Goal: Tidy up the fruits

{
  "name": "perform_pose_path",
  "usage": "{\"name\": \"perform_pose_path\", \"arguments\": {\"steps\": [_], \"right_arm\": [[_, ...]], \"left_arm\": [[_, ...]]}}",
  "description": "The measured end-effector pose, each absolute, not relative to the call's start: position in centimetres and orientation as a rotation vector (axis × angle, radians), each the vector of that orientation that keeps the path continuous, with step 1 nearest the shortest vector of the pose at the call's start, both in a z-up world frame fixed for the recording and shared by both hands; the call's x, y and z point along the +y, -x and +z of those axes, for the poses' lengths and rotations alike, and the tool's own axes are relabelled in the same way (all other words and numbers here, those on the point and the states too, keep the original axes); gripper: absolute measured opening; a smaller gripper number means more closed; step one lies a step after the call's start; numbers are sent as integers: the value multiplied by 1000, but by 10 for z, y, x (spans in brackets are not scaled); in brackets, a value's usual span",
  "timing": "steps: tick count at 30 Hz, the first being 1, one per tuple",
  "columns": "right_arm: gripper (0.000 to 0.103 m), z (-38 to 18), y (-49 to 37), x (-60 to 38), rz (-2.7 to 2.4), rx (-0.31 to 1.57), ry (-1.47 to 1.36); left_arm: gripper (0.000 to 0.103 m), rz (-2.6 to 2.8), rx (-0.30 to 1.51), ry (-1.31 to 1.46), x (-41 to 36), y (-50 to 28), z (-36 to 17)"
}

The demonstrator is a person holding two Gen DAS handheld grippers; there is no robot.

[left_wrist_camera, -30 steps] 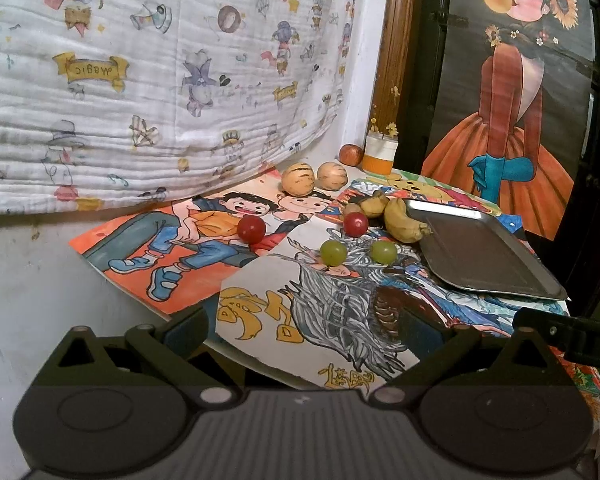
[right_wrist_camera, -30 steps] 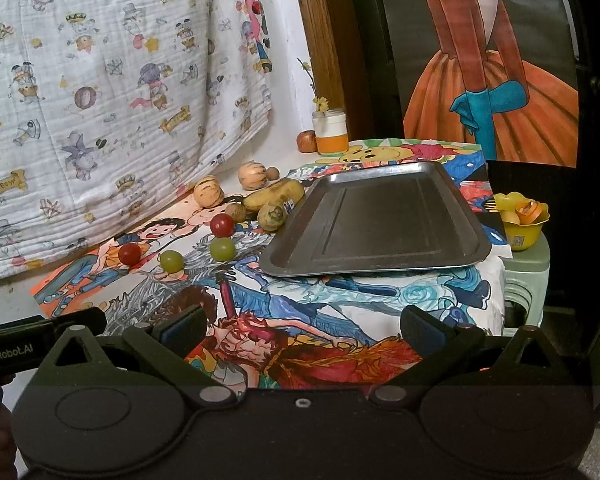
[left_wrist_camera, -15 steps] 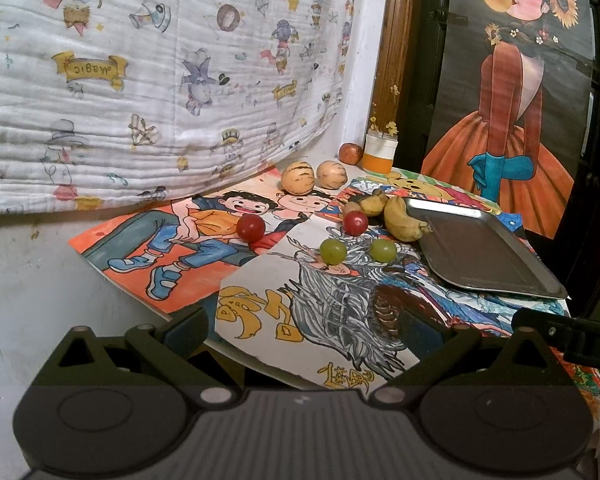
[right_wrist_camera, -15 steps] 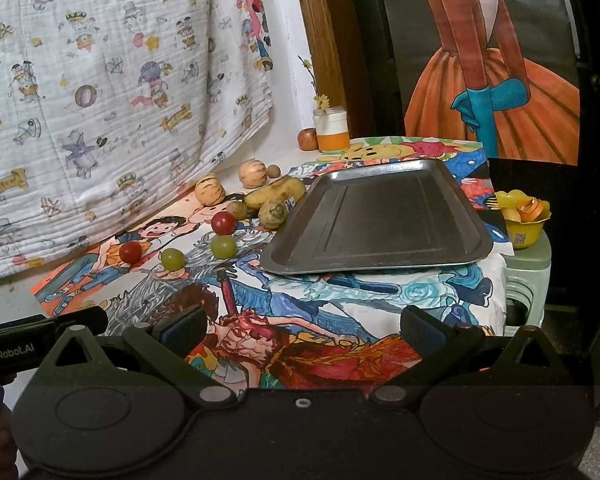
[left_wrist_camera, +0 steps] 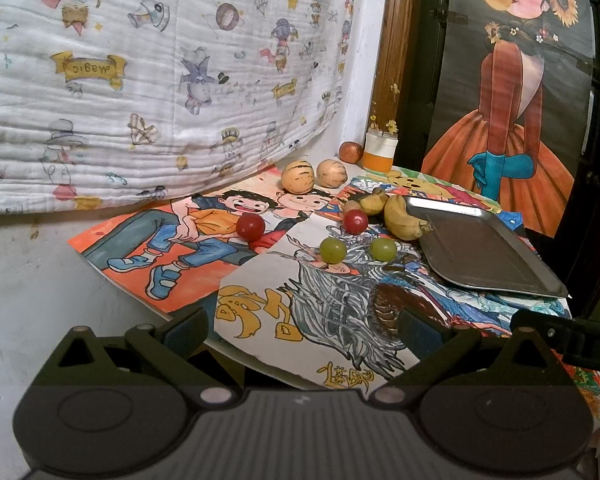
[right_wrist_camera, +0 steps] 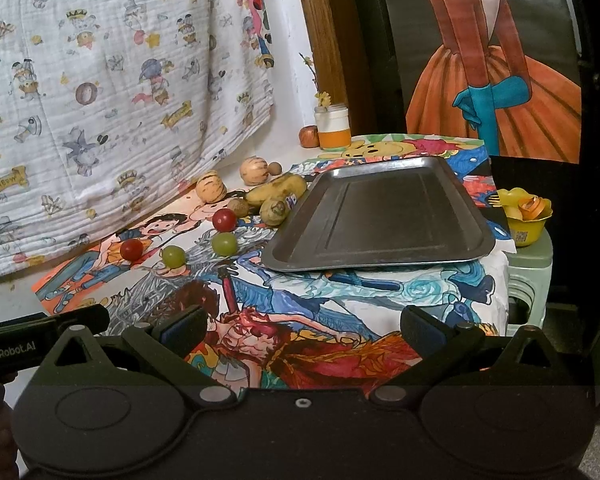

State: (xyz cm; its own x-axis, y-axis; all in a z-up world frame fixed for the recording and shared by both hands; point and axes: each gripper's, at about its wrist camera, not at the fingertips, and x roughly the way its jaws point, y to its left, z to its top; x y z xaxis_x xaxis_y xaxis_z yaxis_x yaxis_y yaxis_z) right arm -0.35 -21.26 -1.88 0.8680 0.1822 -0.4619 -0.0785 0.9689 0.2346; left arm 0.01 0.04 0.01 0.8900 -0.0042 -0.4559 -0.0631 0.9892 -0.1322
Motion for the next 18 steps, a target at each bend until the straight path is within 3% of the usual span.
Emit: {"name": "perform_pose_path", "arguments": {"steps": [18], "right_arm": [[103,-30,6,-206,137,506,-213]], "left_arm": [[103,31,475,145,0,0,0]]}}
